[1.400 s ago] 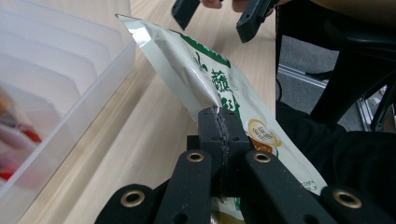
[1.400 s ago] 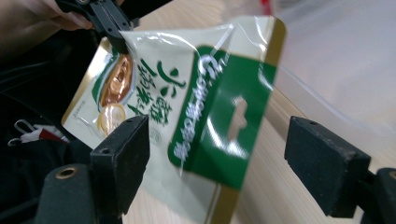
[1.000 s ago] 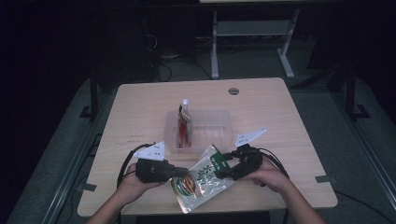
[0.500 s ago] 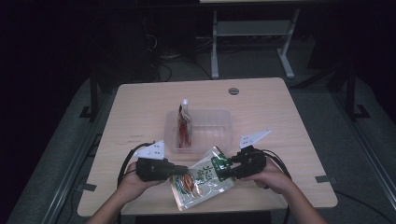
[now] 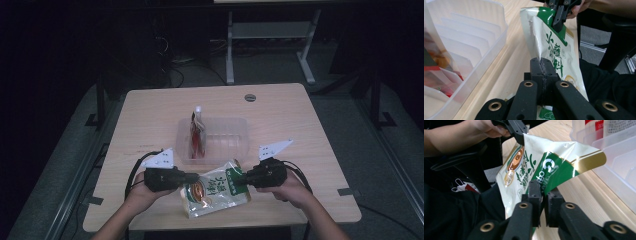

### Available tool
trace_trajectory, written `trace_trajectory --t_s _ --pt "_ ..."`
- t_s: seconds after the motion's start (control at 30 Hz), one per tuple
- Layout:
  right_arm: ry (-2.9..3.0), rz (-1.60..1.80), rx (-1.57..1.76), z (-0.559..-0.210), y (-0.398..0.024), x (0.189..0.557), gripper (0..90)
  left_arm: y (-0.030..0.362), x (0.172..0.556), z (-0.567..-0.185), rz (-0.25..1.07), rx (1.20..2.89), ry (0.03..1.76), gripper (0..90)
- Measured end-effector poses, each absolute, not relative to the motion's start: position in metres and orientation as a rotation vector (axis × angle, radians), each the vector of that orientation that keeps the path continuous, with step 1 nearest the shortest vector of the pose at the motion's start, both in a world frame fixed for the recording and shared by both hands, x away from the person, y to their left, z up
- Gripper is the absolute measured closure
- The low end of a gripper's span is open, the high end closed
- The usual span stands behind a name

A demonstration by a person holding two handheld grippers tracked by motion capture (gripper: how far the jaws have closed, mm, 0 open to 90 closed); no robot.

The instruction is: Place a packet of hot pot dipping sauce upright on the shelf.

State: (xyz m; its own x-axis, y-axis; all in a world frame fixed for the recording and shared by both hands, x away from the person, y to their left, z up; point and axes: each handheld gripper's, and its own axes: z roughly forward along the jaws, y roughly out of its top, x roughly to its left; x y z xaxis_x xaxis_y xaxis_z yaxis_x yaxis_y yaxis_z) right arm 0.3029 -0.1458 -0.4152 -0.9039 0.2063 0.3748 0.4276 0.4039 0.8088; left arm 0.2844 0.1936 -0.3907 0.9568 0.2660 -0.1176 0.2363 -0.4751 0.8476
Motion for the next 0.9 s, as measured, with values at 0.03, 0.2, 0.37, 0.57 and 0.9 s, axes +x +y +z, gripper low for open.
trace_trajectory --t_s 0.03,0.2,0.37,0.57,0.9 --pt "-2.442 -1.511 -0.556 -0.414 -0.146 0.302 88.6 0.194 0.284 -0.39 0.043 2.083 0.354 90.0" --pt "-2.435 -1.535 -0.531 -0.413 -0.145 0.302 89.9 0.195 0.288 -0.393 0.046 2.07 0.371 89.8" --pt "-2.416 -1.558 -0.512 -0.411 -0.145 0.3 90.0 0.196 0.292 -0.398 0.057 2.067 0.389 89.2" --pt "-2.379 -1.599 -0.466 -0.406 -0.143 0.298 90.0 0.195 0.296 -0.401 0.077 2.074 0.397 88.3" --pt "-2.322 -1.684 -0.42 -0.397 -0.139 0.294 90.0 0.189 0.303 -0.406 0.085 2.046 0.462 58.8"
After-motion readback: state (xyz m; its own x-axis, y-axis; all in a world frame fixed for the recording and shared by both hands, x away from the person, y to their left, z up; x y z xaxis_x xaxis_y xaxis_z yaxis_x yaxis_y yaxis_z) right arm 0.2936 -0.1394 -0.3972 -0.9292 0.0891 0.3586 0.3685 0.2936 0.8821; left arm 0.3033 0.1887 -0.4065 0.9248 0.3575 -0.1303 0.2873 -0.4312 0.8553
